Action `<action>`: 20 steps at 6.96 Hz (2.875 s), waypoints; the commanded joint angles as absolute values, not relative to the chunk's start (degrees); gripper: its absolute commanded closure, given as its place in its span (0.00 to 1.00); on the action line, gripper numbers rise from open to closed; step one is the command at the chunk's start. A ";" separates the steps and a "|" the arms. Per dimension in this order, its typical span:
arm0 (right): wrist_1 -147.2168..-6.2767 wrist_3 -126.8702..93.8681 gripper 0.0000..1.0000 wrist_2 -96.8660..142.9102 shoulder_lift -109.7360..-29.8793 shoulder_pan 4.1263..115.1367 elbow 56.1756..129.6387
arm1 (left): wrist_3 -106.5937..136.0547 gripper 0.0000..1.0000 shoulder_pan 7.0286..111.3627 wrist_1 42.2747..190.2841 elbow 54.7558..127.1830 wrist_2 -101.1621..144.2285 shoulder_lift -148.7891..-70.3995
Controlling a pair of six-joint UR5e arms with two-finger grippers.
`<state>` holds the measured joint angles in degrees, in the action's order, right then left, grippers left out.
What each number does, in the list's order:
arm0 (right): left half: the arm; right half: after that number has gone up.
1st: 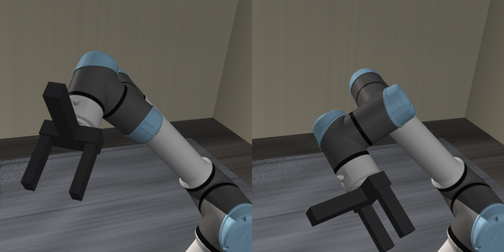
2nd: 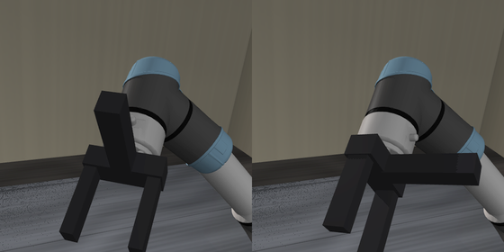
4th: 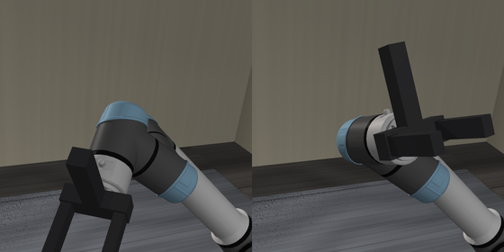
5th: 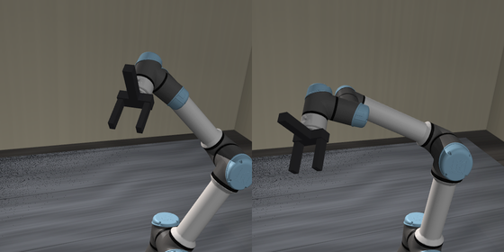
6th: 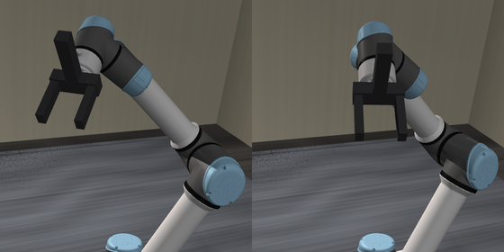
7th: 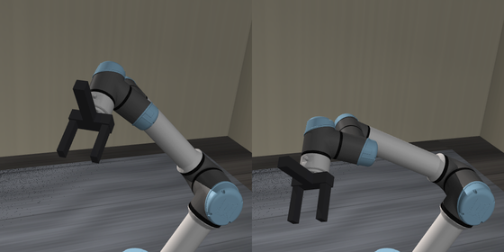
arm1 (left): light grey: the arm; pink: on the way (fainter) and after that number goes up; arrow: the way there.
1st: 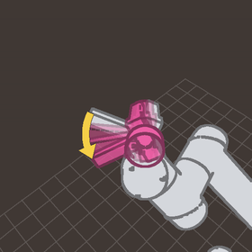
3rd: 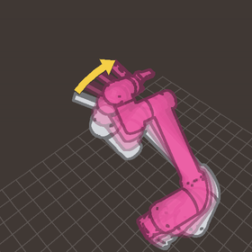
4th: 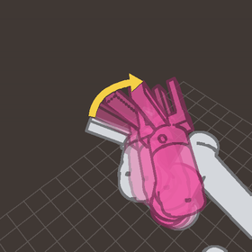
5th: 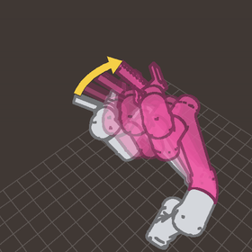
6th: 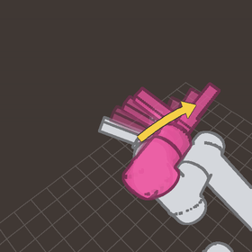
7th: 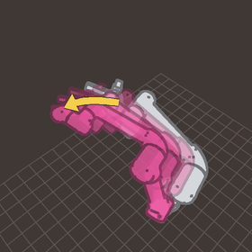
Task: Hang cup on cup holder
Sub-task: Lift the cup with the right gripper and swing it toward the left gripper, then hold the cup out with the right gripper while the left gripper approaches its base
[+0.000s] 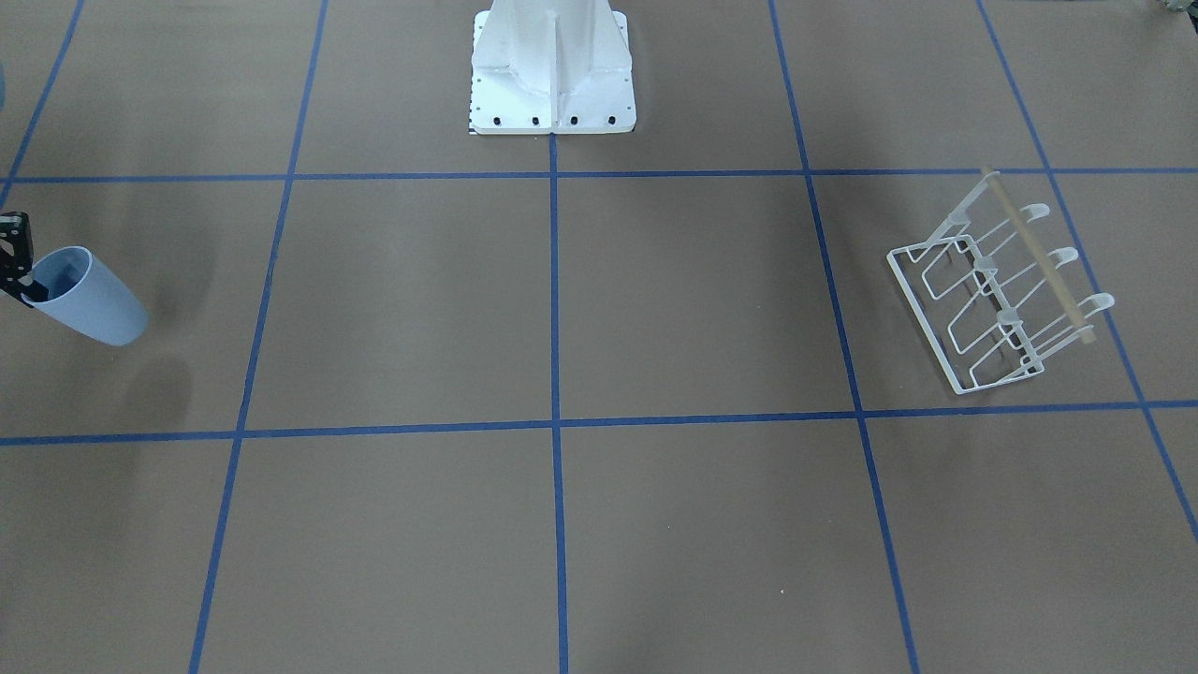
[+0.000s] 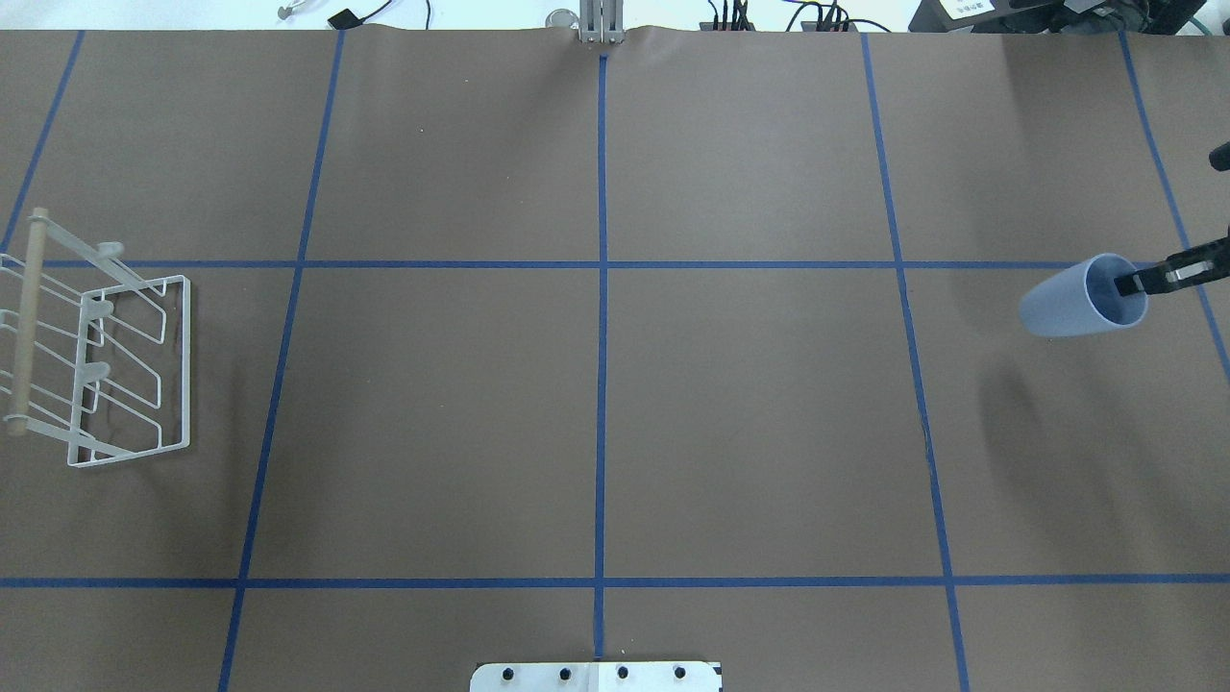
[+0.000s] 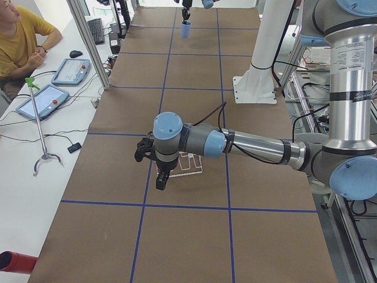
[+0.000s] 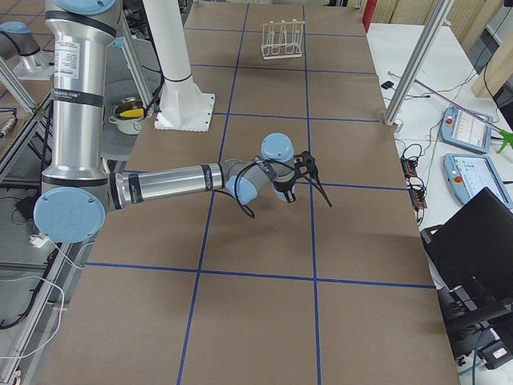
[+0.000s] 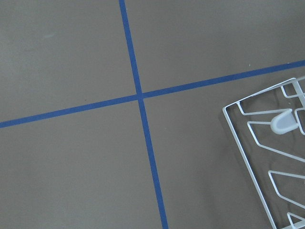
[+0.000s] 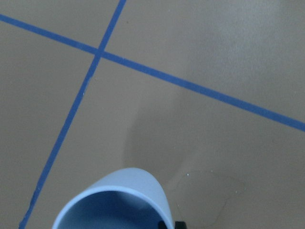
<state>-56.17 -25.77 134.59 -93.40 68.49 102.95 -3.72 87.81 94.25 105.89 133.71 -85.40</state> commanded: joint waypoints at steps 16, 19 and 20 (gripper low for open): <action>4.99 -87.01 1.00 94.96 -74.80 31.58 107.49 | 95.88 0.05 58.83 162.17 105.56 142.52 -114.34; 13.59 -83.68 1.00 85.90 -74.71 22.35 106.62 | 113.87 0.03 46.95 180.60 104.68 124.39 -114.61; 14.32 -82.54 1.00 83.78 -74.10 20.24 106.61 | 116.69 0.03 46.41 181.92 104.59 124.37 -114.70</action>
<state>12.37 -83.74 86.87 -74.59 23.16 106.78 112.44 47.87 179.39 104.66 126.01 -114.57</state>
